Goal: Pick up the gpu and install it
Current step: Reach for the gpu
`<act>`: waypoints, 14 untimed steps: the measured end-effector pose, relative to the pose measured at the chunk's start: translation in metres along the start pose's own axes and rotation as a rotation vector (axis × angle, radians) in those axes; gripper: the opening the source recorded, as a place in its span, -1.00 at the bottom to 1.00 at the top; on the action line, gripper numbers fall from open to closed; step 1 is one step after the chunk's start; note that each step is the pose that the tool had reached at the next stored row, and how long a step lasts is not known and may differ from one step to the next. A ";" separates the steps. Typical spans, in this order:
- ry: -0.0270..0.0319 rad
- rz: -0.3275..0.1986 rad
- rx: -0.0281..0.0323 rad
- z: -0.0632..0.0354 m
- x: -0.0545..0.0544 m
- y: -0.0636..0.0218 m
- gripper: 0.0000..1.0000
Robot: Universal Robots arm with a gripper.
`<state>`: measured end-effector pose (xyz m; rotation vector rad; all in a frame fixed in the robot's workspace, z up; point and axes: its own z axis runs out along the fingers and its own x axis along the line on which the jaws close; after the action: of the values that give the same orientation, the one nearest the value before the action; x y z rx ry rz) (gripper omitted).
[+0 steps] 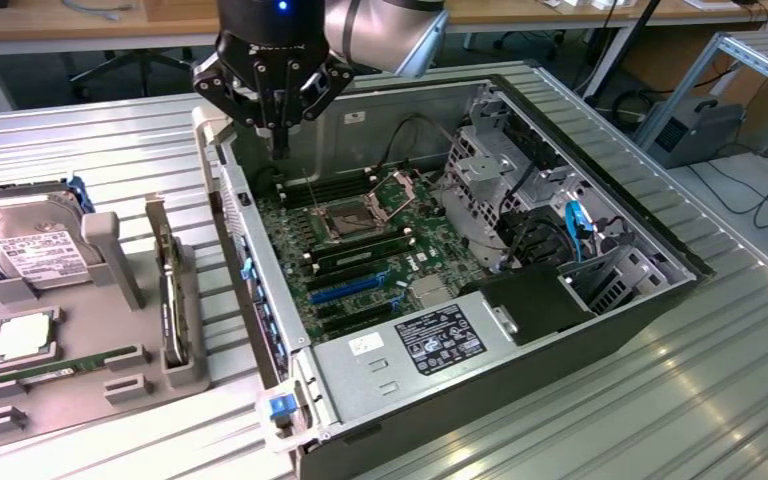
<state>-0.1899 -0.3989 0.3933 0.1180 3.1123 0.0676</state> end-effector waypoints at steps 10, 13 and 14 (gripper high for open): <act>0.0000 0.000 0.0000 -0.0001 0.005 -0.0003 -0.79; 0.0000 0.000 0.0000 -0.0002 0.006 -0.0004 -0.79; 0.0000 0.000 0.0000 -0.0002 0.006 -0.0005 -0.79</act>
<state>-0.1962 -0.3989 0.3933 0.1180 3.1123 0.0676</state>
